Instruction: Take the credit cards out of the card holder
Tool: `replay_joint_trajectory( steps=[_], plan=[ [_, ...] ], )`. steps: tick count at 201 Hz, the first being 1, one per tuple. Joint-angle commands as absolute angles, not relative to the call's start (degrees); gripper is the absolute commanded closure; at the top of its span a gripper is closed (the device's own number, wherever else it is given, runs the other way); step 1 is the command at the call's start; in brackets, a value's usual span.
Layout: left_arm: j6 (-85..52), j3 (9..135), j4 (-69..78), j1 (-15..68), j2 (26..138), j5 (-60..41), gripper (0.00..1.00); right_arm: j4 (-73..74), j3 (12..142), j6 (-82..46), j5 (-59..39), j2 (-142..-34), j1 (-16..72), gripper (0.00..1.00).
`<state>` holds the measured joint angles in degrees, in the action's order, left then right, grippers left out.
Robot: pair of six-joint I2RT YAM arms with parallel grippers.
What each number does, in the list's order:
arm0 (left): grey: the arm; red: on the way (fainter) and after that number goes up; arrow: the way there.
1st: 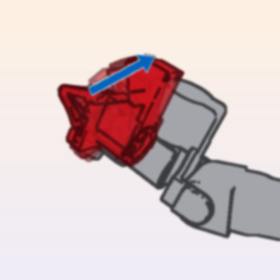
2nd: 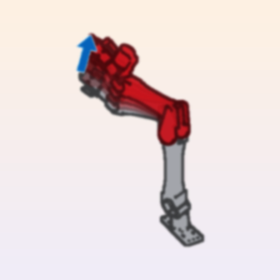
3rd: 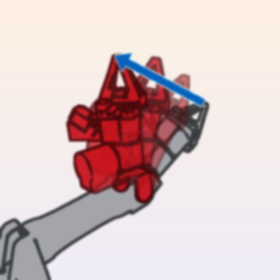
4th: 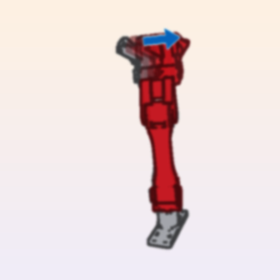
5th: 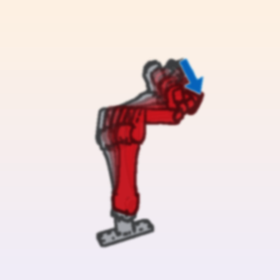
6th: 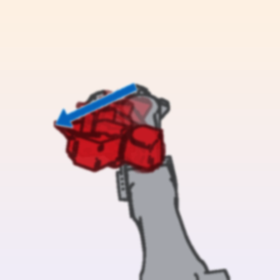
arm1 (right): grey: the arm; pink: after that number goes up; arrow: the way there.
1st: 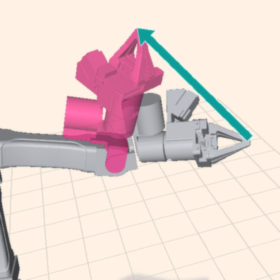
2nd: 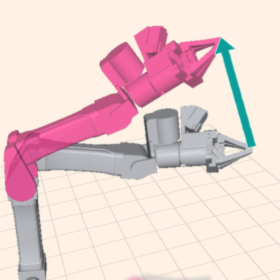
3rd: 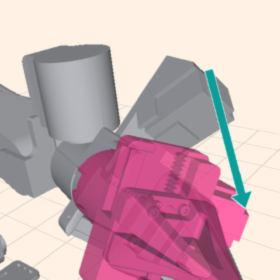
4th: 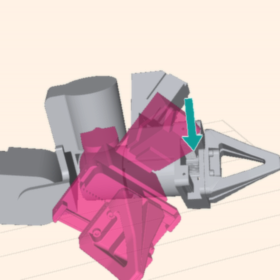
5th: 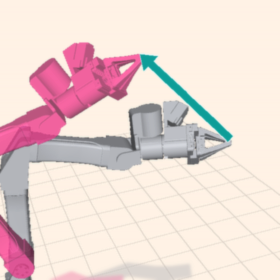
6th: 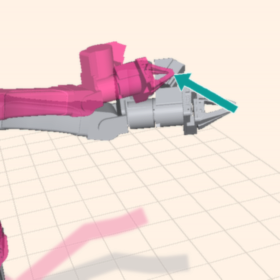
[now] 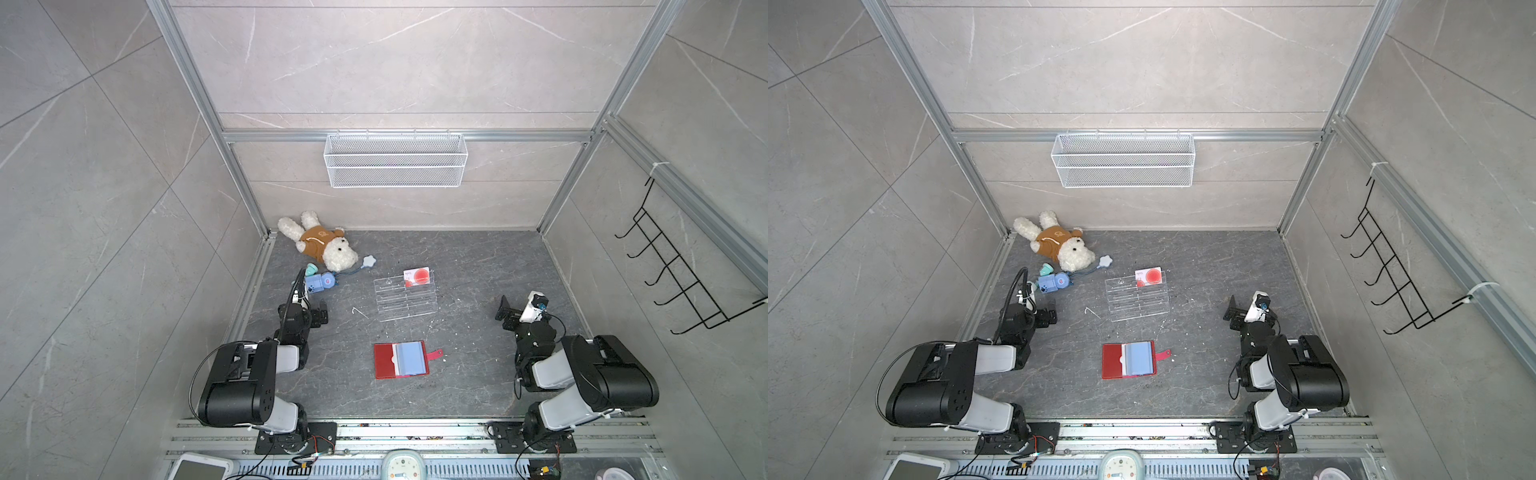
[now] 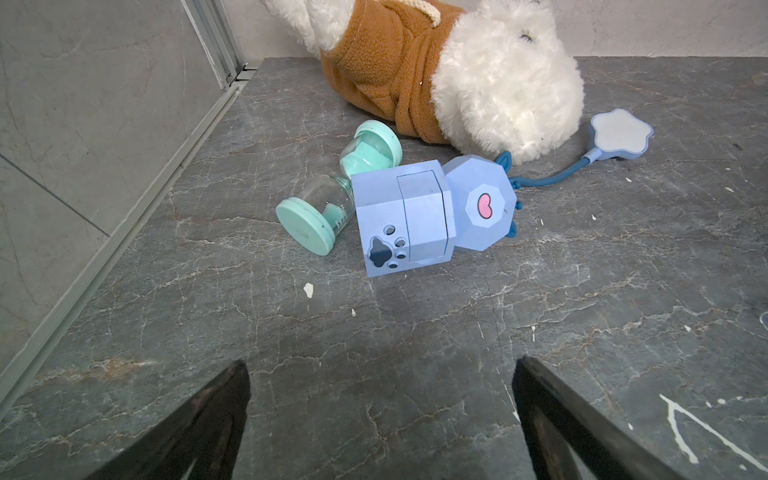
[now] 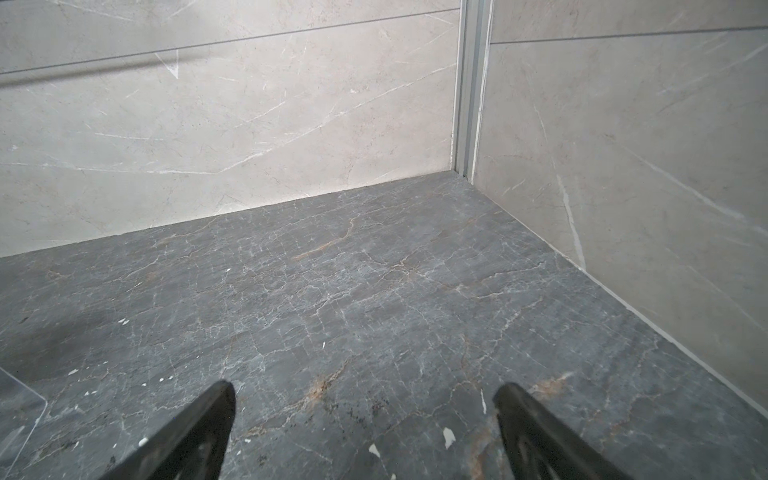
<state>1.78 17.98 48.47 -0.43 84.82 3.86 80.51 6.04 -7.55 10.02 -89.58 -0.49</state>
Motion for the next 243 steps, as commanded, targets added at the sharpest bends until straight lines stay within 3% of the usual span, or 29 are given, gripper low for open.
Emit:
replay_joint_trajectory(
  steps=[1,81,137,243],
  plan=[
    [1.94,19.53,50.28,-0.92,85.60,2.73,0.00,78.07,7.59,-9.15,9.14,-88.87,-1.30,0.00],
    [1.65,20.11,49.37,-1.76,85.65,1.18,0.00,73.68,9.41,-8.75,8.69,-87.87,-1.24,0.00],
    [1.13,20.61,48.36,-2.82,85.76,-0.77,0.00,55.44,18.50,-5.02,1.63,-87.02,-0.32,0.00],
    [-0.11,21.21,47.27,-2.97,85.95,2.12,0.00,55.63,18.54,-4.75,2.51,-87.01,0.09,0.00]
  ],
)
